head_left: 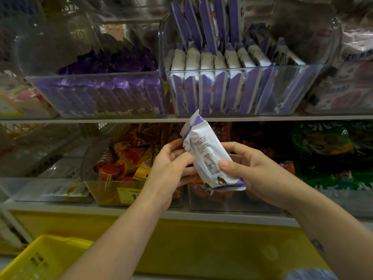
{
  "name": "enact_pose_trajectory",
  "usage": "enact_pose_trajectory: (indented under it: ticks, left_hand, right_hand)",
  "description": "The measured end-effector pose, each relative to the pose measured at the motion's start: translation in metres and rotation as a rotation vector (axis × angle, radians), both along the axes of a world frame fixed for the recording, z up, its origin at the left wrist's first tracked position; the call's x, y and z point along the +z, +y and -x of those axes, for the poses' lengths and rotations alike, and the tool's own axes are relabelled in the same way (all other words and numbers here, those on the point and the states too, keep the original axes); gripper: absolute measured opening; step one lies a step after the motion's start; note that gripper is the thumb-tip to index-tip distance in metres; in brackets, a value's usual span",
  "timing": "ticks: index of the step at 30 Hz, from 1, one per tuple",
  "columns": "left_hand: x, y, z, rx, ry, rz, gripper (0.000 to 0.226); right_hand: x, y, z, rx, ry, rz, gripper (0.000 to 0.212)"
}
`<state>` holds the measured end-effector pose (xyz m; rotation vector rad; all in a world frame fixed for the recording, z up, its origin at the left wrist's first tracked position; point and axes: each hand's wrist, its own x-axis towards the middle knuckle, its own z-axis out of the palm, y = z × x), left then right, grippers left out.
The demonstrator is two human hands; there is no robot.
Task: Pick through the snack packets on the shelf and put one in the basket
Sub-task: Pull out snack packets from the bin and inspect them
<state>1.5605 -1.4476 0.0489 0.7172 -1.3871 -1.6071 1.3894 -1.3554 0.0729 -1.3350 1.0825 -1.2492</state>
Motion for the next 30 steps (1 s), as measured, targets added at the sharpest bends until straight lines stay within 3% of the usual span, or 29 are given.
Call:
enact_pose_trajectory:
  ticks: [6,10,13,16,19,23,26,30]
  left_hand:
    - [0.013,0.015,-0.003,-0.044,-0.155,0.154,0.062]
    - [0.028,0.034,-0.014,-0.307,-0.19,0.214,0.095]
    - [0.047,0.047,-0.019,-0.401,-0.149,0.283,0.104]
    - [0.074,0.055,-0.017,-0.311,-0.145,0.413,0.095]
    - [0.106,0.059,-0.009,-0.171,-0.105,0.558,0.072]
    - [0.15,0.062,0.01,0.039,-0.118,0.76,0.045]
    - [0.181,0.058,0.031,0.166,-0.181,0.897,0.04]
    - [0.212,0.041,0.06,0.246,-0.312,0.987,0.032]
  right_hand:
    - [0.017,0.013,-0.001,-0.033,-0.066,-0.02,0.039]
    - [0.035,0.031,-0.005,-0.047,-0.139,0.005,0.048]
    - [0.049,0.045,-0.008,-0.121,-0.155,0.054,0.045]
    - [0.069,0.053,-0.006,-0.306,0.077,0.207,0.053]
    - [0.095,0.058,-0.001,-0.403,0.262,0.325,0.047]
    - [0.131,0.059,0.011,-0.485,0.51,0.356,0.05]
    - [0.157,0.055,0.025,-0.519,0.697,0.4,0.037]
    - [0.185,0.043,0.047,-0.603,1.117,0.346,0.034]
